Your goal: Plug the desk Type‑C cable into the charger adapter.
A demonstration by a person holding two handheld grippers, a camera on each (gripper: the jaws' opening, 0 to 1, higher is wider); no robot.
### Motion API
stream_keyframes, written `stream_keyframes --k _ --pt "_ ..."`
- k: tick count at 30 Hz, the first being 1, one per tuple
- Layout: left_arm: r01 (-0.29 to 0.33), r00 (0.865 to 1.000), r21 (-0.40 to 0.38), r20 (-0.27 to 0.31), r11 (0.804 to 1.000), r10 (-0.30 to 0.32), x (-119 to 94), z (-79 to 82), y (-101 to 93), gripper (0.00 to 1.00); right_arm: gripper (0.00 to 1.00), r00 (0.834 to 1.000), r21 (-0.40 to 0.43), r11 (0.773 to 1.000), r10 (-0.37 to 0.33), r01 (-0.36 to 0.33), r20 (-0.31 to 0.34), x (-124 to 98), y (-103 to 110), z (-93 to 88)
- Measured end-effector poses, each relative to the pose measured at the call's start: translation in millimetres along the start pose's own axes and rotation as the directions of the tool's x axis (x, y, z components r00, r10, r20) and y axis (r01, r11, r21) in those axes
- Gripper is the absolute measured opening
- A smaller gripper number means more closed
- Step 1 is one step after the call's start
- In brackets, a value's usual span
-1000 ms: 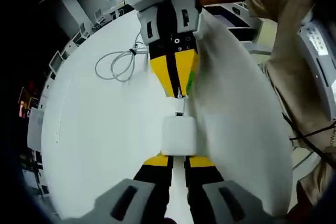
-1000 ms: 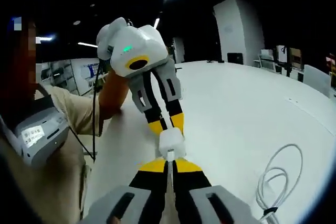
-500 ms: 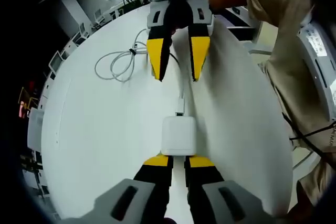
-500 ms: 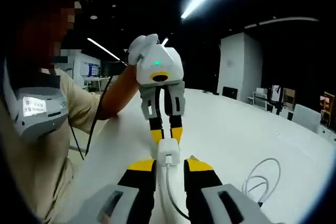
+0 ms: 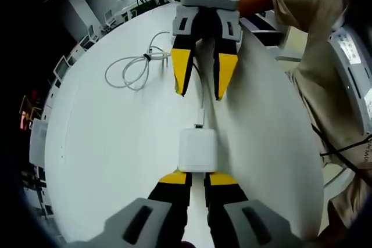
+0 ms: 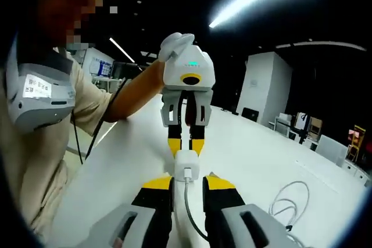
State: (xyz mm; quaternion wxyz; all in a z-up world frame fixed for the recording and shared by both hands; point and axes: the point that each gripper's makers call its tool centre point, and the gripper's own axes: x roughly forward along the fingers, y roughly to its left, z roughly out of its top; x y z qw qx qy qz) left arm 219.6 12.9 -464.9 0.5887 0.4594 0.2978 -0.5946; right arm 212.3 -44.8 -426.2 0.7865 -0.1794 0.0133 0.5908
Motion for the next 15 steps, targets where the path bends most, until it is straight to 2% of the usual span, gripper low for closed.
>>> stream_keyframes --k 5,10,15 --pt "0.001 1.0 0.0 0.001 1.0 -0.001 0.6 0.5 -1.0 0.11 0.16 1.0 -0.006 1.0 -0.015 0.015 0.017 0.8 -0.2 1.5" --pt "0.003 1.0 0.0 0.002 1.0 -0.003 0.7 0.7 -1.3 0.11 0.13 1.0 -0.013 1.0 -0.018 0.018 -0.005 5.6 2.2 -2.9" --pt "0.003 1.0 0.0 0.003 1.0 -0.003 0.3 0.7 -1.0 0.11 0.1 1.0 -0.016 1.0 -0.025 0.025 0.001 6.6 0.4 -0.8"
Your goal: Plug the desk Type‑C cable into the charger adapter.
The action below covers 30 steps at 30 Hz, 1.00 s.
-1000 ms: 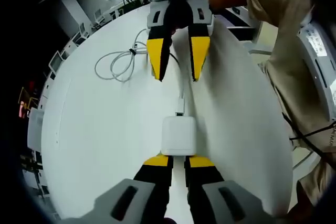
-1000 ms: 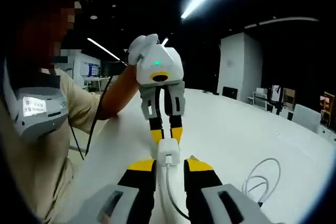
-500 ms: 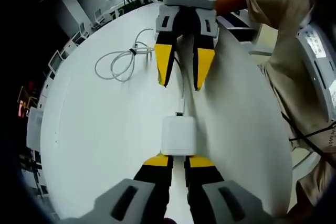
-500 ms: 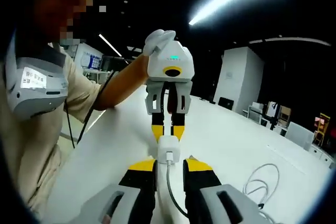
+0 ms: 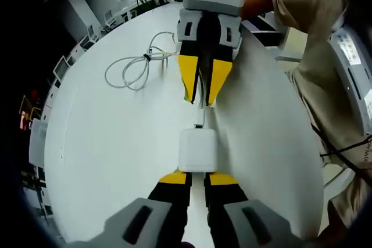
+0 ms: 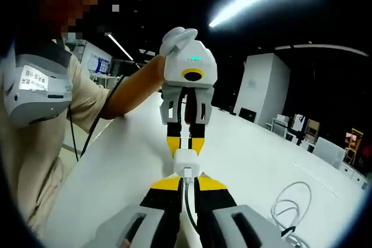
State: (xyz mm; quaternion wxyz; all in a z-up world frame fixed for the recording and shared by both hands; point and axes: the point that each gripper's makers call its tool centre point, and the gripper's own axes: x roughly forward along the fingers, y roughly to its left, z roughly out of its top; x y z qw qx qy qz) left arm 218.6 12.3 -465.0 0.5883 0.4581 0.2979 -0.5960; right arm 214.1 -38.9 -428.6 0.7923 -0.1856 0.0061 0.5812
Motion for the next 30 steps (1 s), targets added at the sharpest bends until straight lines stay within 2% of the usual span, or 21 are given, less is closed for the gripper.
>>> stream_keyframes --k 16,22,30 --pt "-0.002 1.0 0.01 -0.015 1.0 0.002 -0.3 0.3 1.3 0.11 0.06 0.999 -0.003 1.0 0.011 -0.011 -0.032 4.7 0.4 -3.4" --pt "0.003 1.0 0.008 -0.03 1.0 -0.003 0.0 0.7 2.1 0.11 0.06 1.0 0.036 0.999 0.018 -0.018 -0.021 5.6 -1.0 -3.5" --pt "0.042 0.997 -0.035 -0.064 0.999 -0.044 1.1 0.1 3.7 0.11 0.06 1.0 0.076 0.997 0.015 -0.015 -0.008 5.1 -2.2 -5.8"
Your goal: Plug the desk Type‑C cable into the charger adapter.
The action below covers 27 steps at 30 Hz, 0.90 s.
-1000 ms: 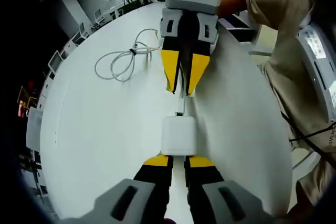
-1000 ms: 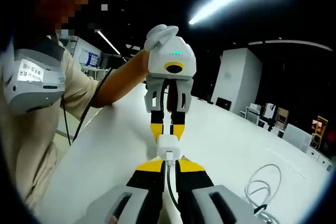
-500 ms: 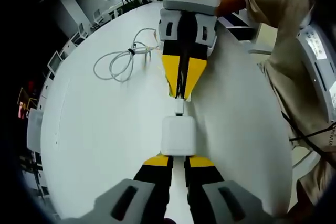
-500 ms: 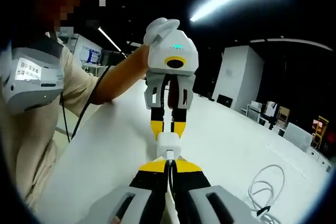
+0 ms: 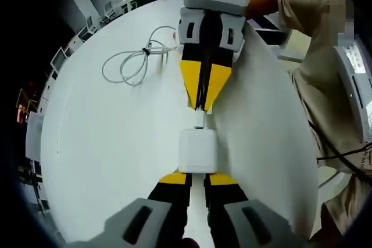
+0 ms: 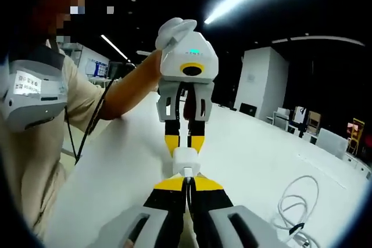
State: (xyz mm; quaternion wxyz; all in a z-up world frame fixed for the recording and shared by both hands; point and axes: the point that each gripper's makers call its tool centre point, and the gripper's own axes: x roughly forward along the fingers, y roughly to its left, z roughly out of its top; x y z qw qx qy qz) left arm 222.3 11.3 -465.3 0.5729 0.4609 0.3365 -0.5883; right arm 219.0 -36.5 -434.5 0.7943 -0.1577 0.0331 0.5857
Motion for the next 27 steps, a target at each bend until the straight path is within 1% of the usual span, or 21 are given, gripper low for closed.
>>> stream_keyframes --k 3,6,8,12,16,27 --pt "0.021 1.0 0.001 -0.016 1.0 -0.021 0.3 -0.2 0.4 0.11 0.06 1.0 0.038 0.999 0.013 -0.013 0.004 0.3 -1.0 -0.7" --pt "0.051 0.998 -0.022 -0.04 0.998 -0.052 1.3 -0.1 1.5 0.11 0.06 1.0 0.068 0.997 0.026 -0.027 0.009 0.4 -2.7 -1.9" --pt "0.056 0.997 -0.036 -0.048 0.998 -0.058 1.8 -0.1 1.4 0.11 0.06 0.999 0.085 0.996 0.032 -0.033 0.014 0.5 -4.0 -2.4" --pt "0.038 0.999 -0.044 -0.038 0.998 -0.039 1.1 -0.8 -0.6 0.11 0.06 0.999 0.094 0.995 0.04 -0.042 0.02 1.6 -3.0 -2.5" --pt "0.029 0.999 -0.046 -0.044 0.999 -0.031 1.2 -1.2 -0.8 0.11 0.05 0.999 0.096 0.994 0.044 -0.046 0.021 2.5 -2.5 -2.9" --pt "0.036 0.998 -0.033 -0.048 0.999 -0.037 4.1 1.8 -5.8 0.11 0.05 0.999 0.099 0.994 0.049 -0.051 0.022 1.5 -2.4 -3.3"
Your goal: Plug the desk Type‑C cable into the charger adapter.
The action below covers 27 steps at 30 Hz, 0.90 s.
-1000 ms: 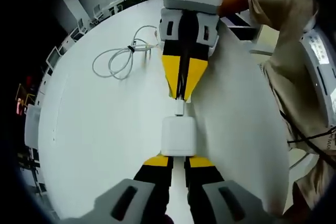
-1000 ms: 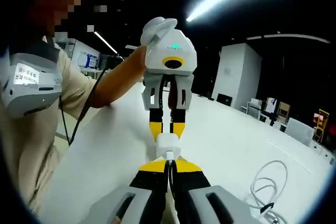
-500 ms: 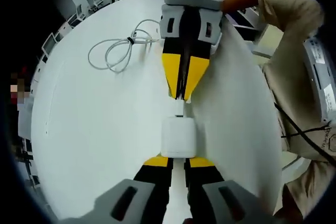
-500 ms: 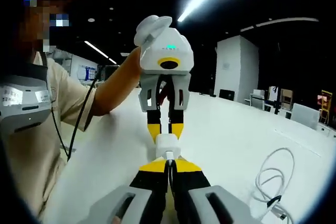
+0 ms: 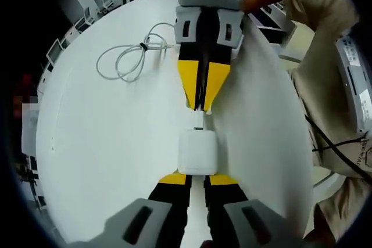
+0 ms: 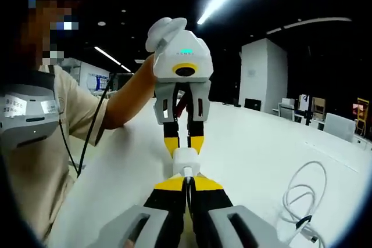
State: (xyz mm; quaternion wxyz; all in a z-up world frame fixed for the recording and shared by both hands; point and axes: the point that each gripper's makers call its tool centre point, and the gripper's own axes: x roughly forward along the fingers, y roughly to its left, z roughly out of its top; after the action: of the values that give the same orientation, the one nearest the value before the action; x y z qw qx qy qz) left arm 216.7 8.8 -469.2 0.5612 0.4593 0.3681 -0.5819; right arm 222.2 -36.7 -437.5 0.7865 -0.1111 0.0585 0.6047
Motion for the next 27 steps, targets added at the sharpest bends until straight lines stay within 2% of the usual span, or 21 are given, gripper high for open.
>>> stream_keyframes --k 15,17,18,27 --pt "0.011 1.0 0.01 -0.012 1.0 -0.011 2.2 3.1 0.3 0.11 0.05 1.0 0.007 1.0 -0.008 0.008 -0.003 -2.6 -2.1 -0.6" --pt "0.014 1.0 0.042 -0.013 0.999 -0.014 3.3 5.0 0.7 0.11 0.05 1.0 0.001 1.0 -0.012 0.012 0.007 -3.0 -2.9 1.0" --pt "0.003 1.0 0.007 -0.019 1.0 -0.003 3.7 4.4 0.7 0.11 0.04 1.0 -0.006 1.0 -0.01 0.01 -0.003 -3.7 -2.6 -1.9" --pt "-0.008 0.999 0.031 -0.036 0.999 0.009 4.3 4.3 2.9 0.11 0.05 1.0 -0.002 1.0 -0.013 0.013 -0.003 -3.1 -5.0 -4.8"
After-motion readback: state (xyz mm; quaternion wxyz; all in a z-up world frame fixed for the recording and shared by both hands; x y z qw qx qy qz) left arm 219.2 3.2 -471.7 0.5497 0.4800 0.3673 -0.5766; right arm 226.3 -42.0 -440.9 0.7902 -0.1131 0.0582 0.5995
